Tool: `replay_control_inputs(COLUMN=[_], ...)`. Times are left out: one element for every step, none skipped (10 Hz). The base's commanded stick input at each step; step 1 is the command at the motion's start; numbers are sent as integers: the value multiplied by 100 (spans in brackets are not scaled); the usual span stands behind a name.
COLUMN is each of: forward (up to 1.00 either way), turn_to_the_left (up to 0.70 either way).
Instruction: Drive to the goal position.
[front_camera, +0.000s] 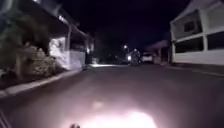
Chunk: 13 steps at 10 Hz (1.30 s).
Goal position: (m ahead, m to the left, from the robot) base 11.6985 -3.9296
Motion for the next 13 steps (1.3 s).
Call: replay_control_inputs(forward=[100, 100, 100, 100, 100, 100, 100, 100, 100, 100, 100, 100, 100], turn_to_the_left=[0, 0, 0, 0, 0, 0, 0, 0, 0, 0, 0, 0, 0])
